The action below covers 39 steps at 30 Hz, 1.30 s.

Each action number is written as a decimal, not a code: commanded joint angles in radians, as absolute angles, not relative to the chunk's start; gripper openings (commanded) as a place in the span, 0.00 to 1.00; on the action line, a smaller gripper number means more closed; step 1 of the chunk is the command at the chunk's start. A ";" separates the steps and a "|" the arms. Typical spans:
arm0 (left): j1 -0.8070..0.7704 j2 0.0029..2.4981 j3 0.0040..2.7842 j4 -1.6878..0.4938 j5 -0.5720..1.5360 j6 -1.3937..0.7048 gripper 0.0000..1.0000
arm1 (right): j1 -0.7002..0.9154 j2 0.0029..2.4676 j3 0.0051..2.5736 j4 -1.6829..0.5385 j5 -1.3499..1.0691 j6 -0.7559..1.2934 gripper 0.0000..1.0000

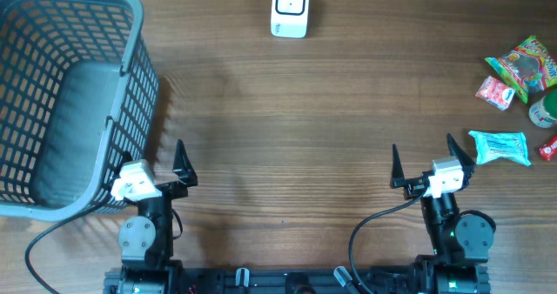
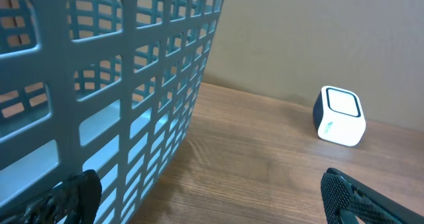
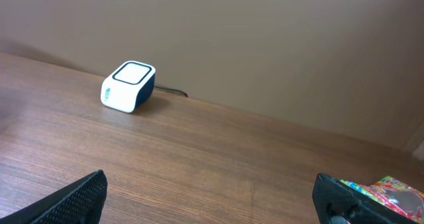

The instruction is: Scan the item barcode

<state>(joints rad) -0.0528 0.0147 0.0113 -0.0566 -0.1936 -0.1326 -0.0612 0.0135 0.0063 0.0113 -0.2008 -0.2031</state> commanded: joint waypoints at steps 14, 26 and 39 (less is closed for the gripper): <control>-0.046 0.003 0.006 -0.071 -0.089 -0.003 1.00 | -0.057 0.005 0.005 0.014 -0.198 -0.207 1.00; -0.042 0.048 0.006 -0.067 -0.064 -0.007 1.00 | -0.057 0.005 0.005 0.014 -0.198 -0.208 1.00; -0.042 0.048 0.006 -0.068 -0.064 -0.007 1.00 | -0.057 0.005 0.005 0.014 -0.198 -0.208 1.00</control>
<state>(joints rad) -0.0494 0.0429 0.0113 -0.0669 -0.0795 -0.0227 -0.0612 0.0135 0.0063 0.0113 -0.2008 -0.2031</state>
